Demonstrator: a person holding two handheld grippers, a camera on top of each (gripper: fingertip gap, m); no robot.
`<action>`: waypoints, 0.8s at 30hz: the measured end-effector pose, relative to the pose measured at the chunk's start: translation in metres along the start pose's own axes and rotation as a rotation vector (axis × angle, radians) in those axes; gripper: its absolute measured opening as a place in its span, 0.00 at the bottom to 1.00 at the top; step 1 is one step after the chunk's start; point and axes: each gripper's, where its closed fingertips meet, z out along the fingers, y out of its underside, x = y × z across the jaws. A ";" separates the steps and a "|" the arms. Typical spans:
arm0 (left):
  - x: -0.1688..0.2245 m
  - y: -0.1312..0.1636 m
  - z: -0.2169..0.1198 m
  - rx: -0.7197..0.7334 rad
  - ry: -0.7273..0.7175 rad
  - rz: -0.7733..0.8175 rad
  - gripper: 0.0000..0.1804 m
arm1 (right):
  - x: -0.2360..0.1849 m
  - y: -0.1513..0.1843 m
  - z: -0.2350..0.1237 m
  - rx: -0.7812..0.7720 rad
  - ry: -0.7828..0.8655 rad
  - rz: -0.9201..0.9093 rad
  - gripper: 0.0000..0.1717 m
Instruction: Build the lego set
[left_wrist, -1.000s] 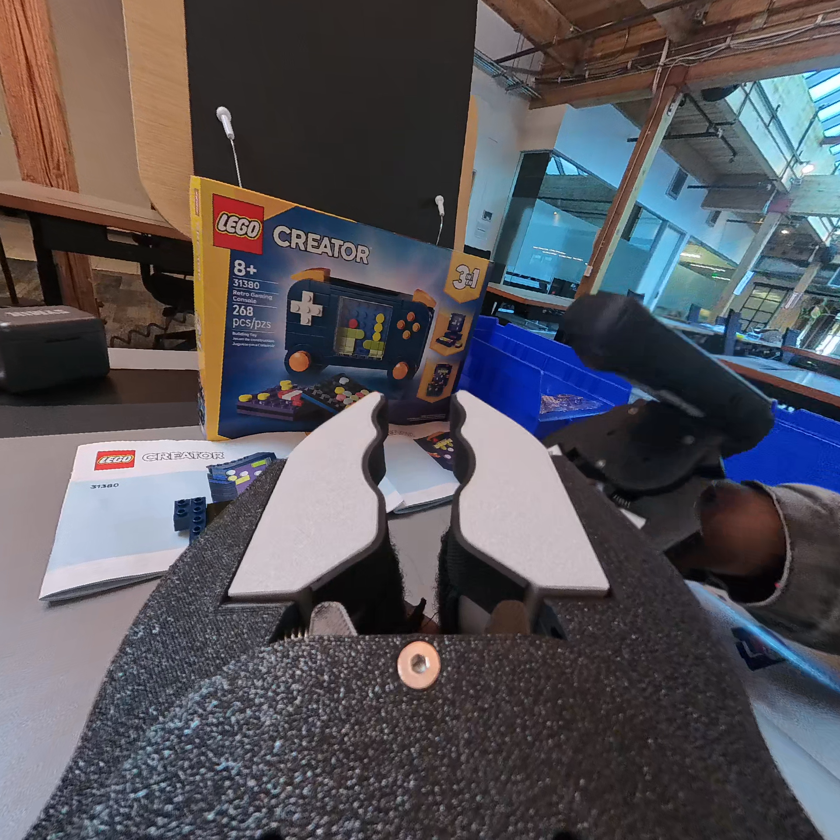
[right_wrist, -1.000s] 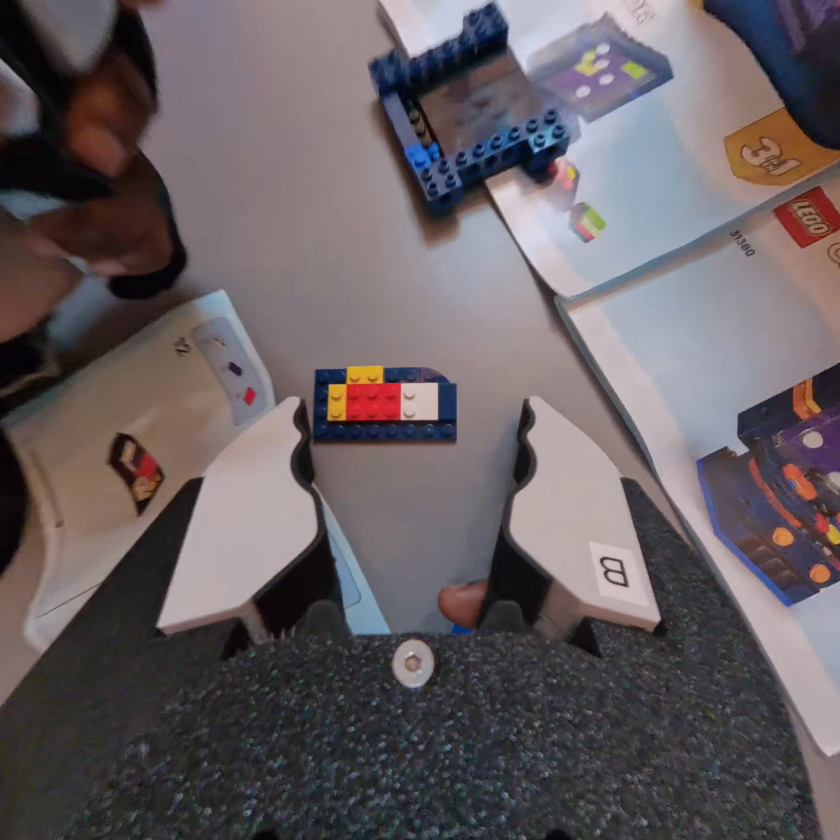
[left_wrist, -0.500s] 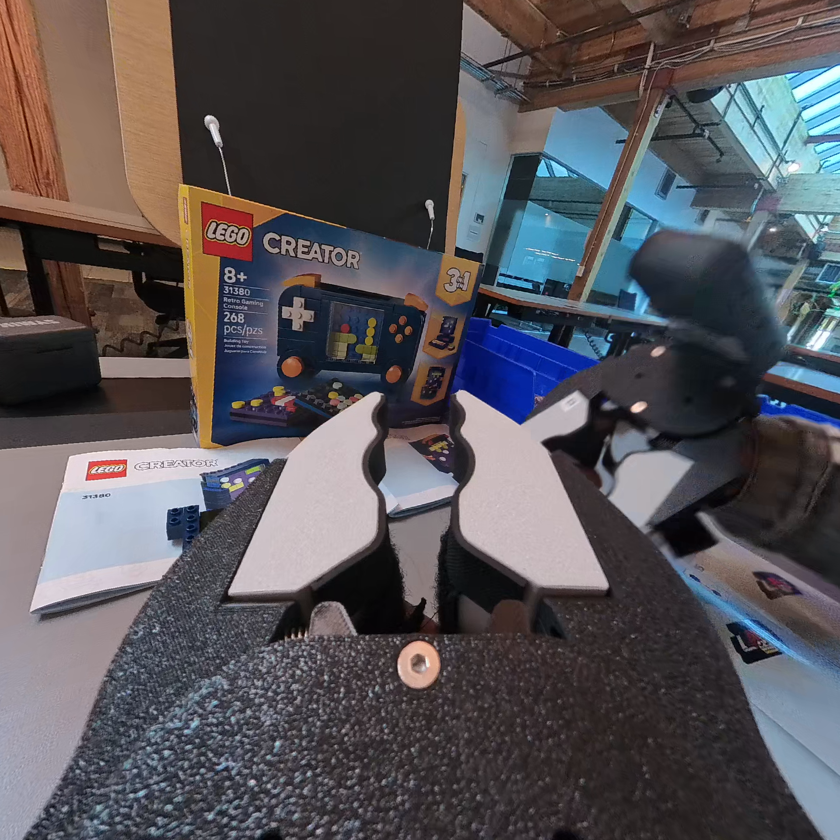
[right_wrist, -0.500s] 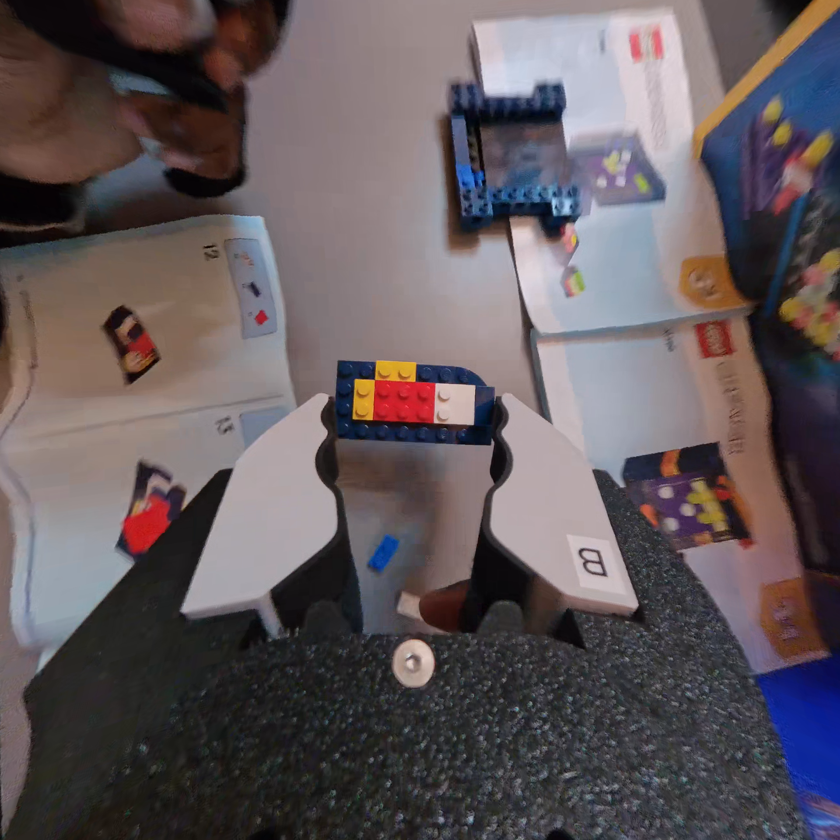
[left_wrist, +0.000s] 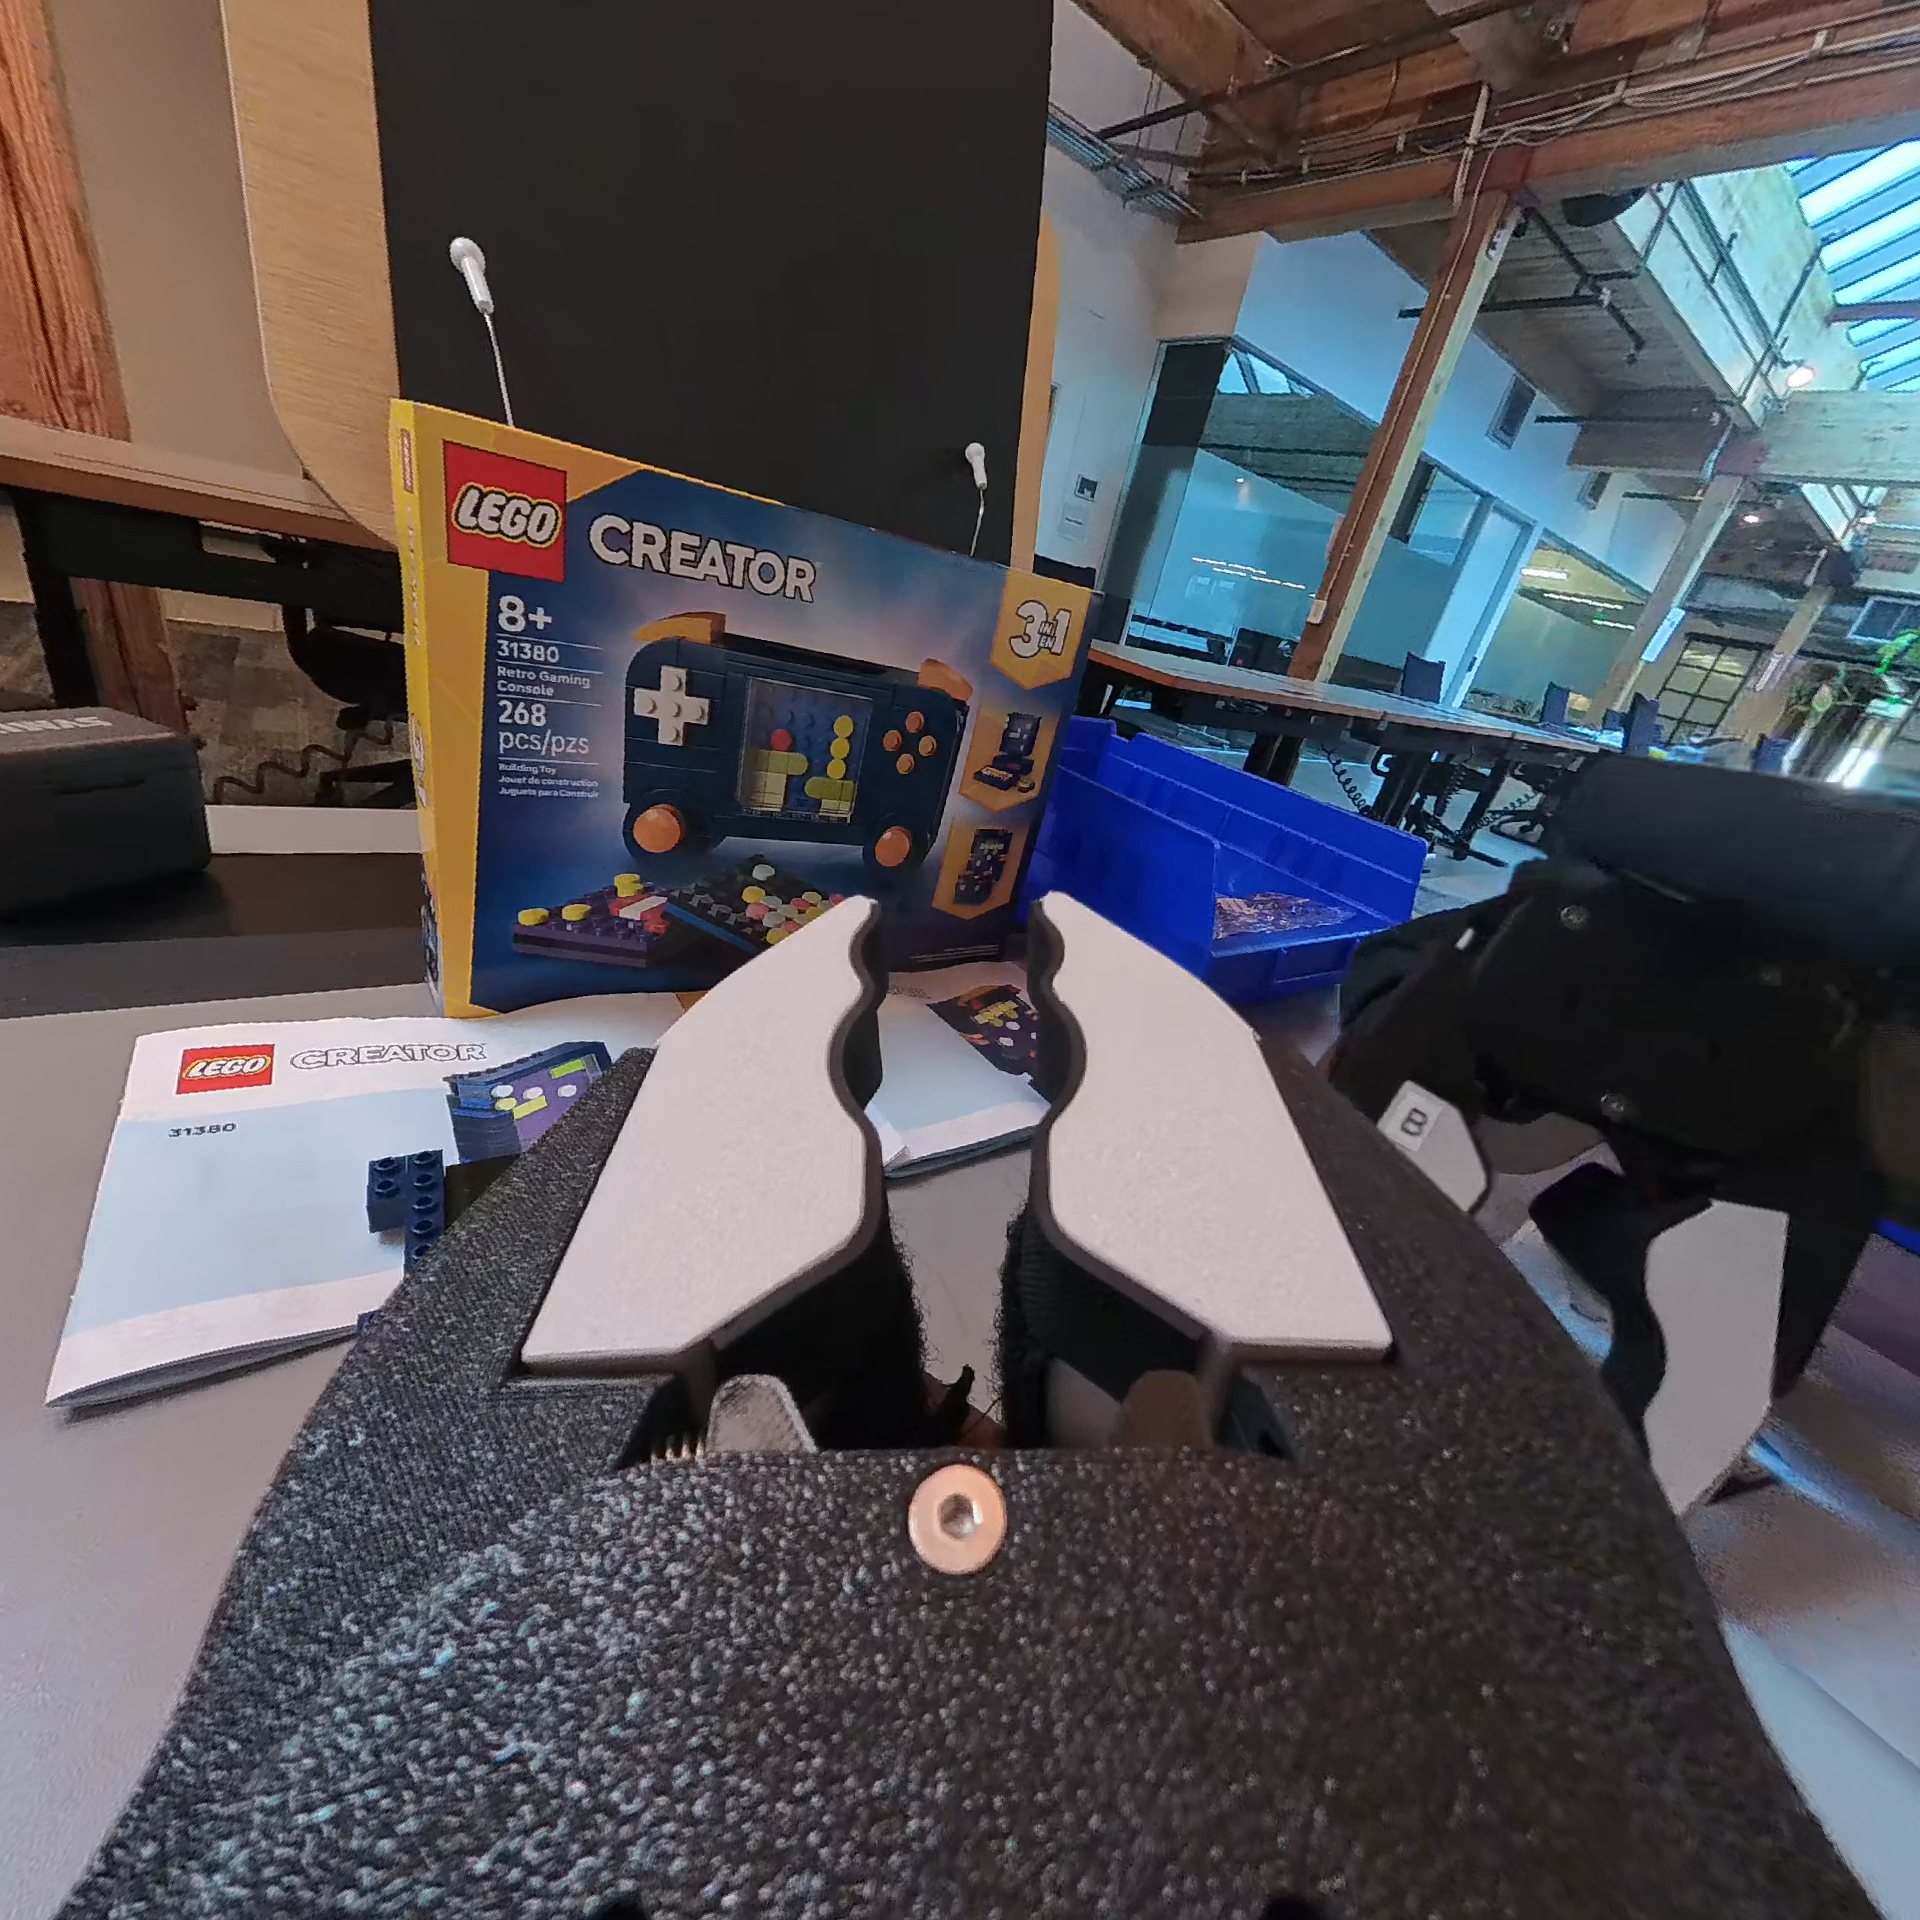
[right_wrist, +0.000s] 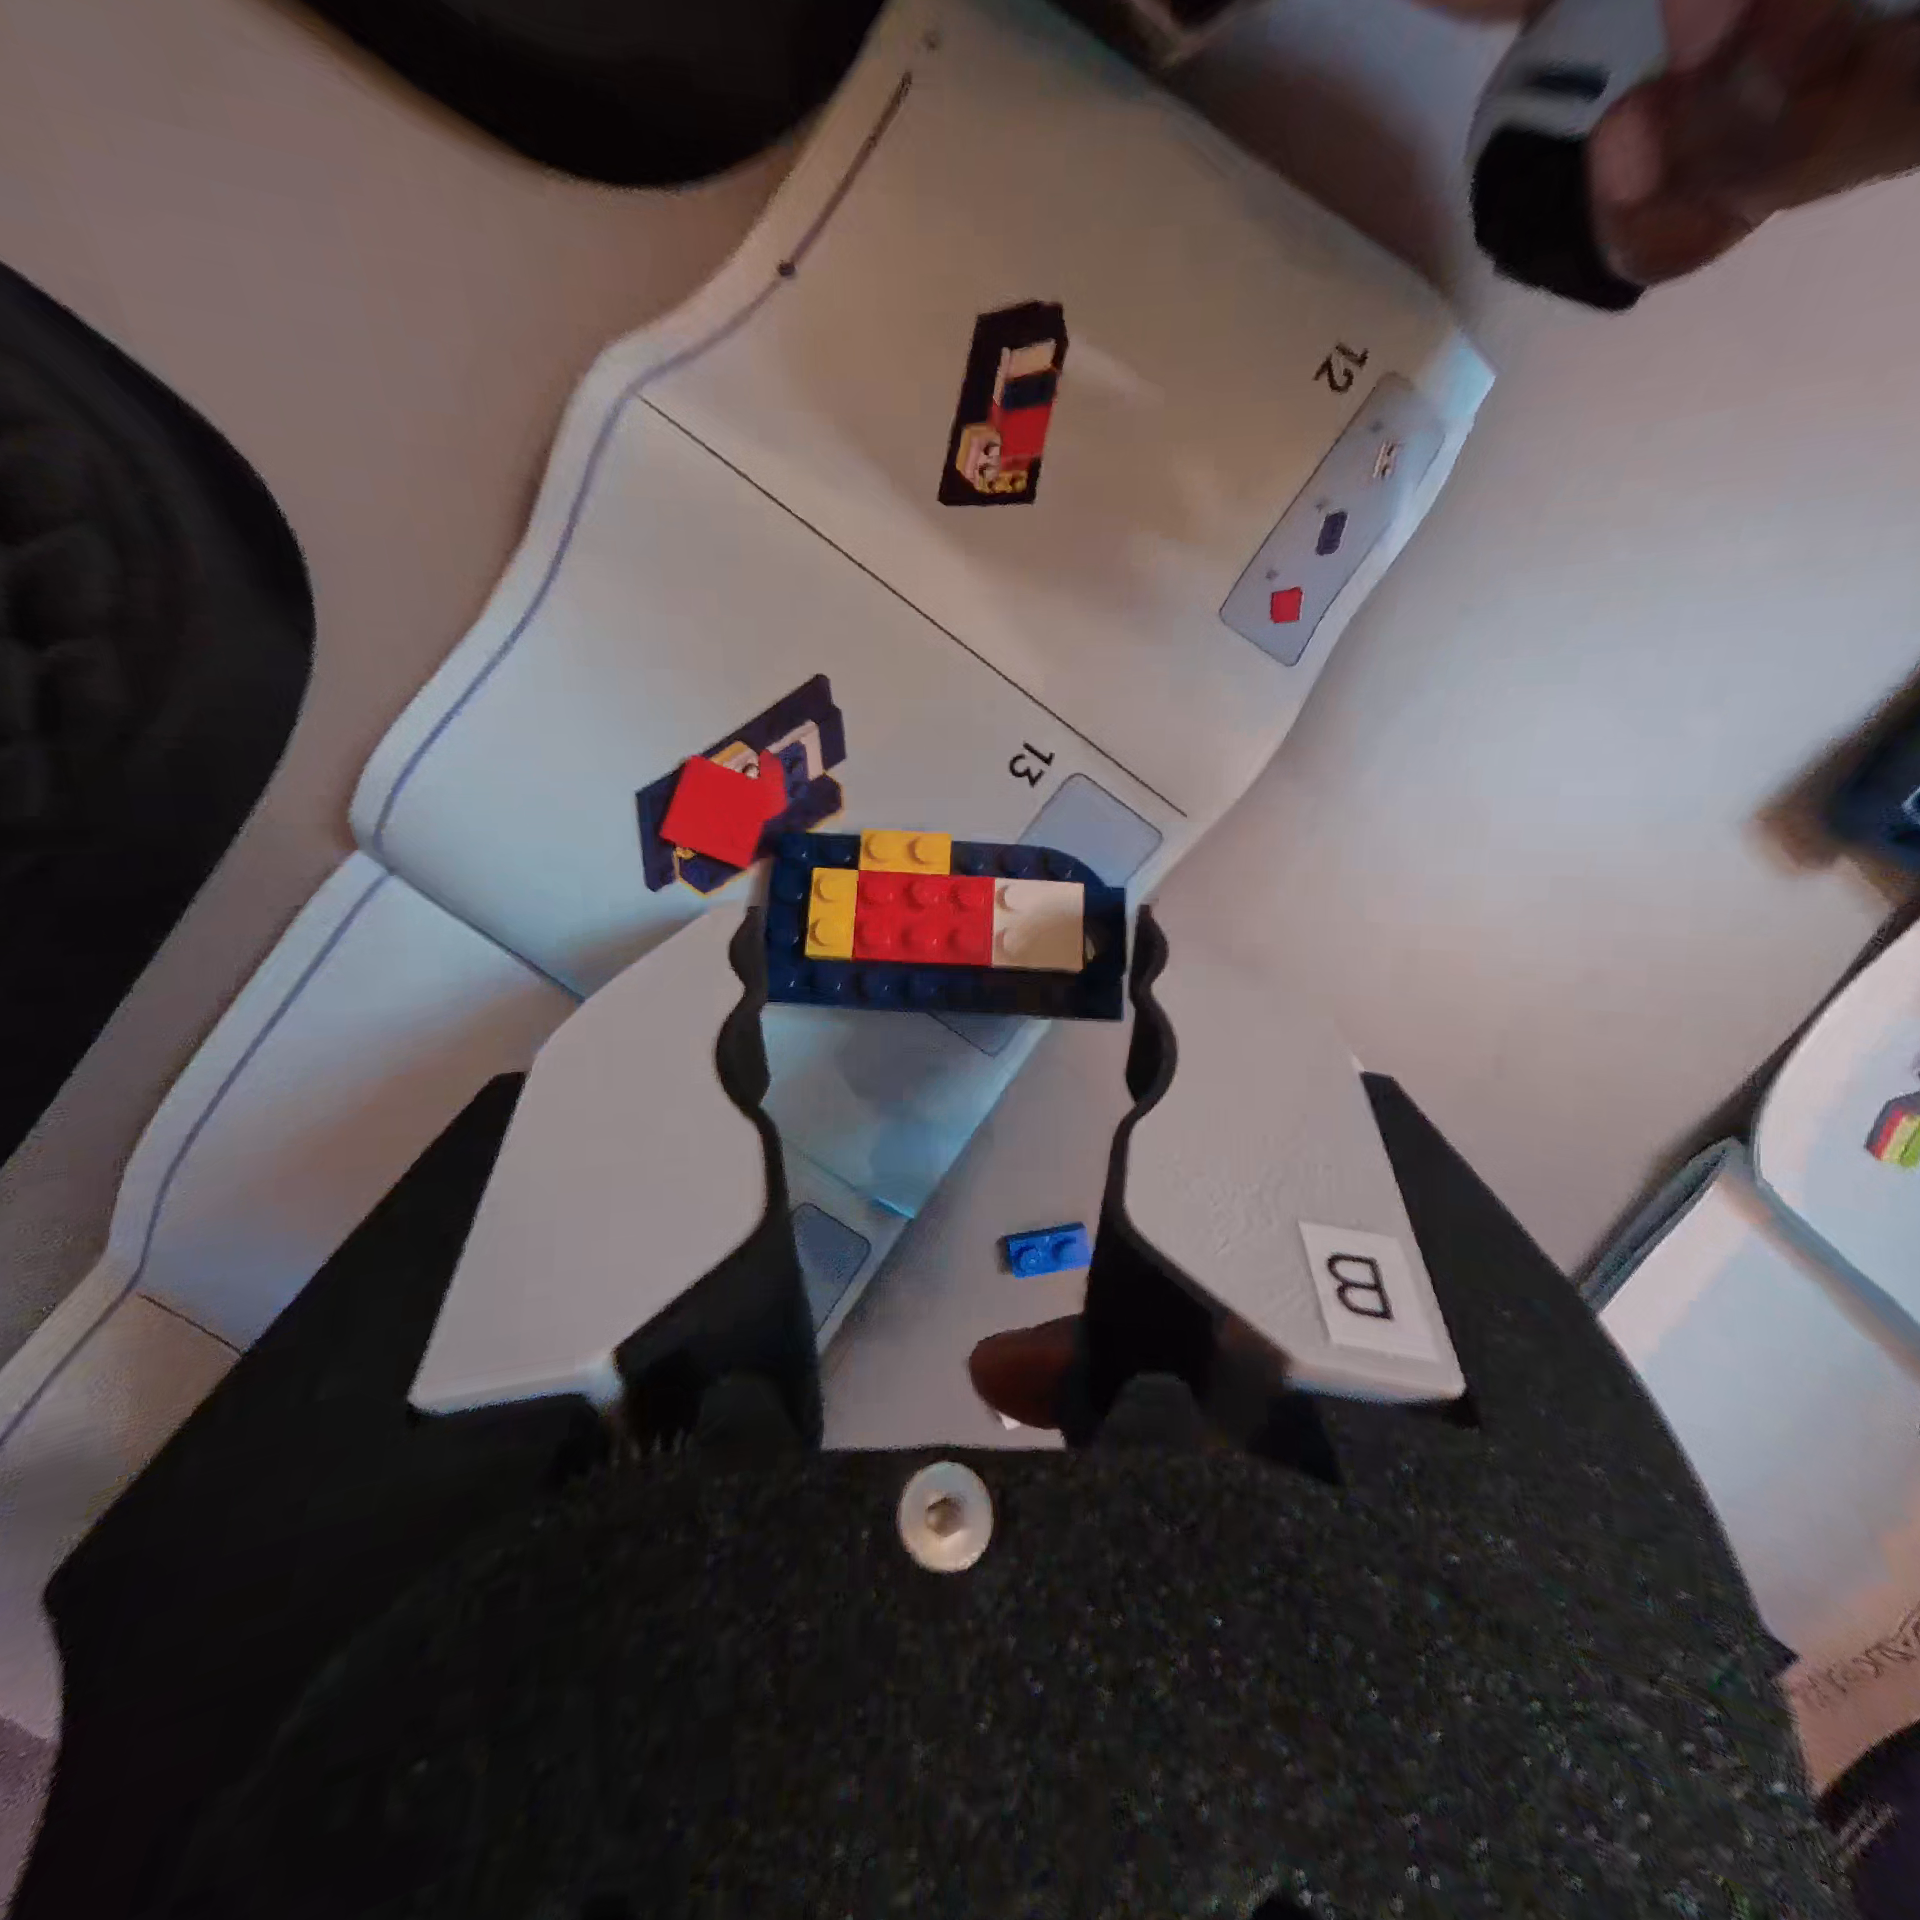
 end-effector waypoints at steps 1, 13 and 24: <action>0.000 0.000 0.000 -0.001 -0.001 0.004 0.14 | 0.002 -0.001 -0.001 0.010 0.007 0.027 0.43; -0.001 0.002 0.000 -0.005 0.011 -0.049 0.14 | -0.007 -0.017 -0.019 0.367 0.378 0.437 0.41; 0.002 0.004 0.001 -0.016 0.026 -0.042 0.14 | -0.006 0.000 -0.009 0.415 0.330 0.547 0.40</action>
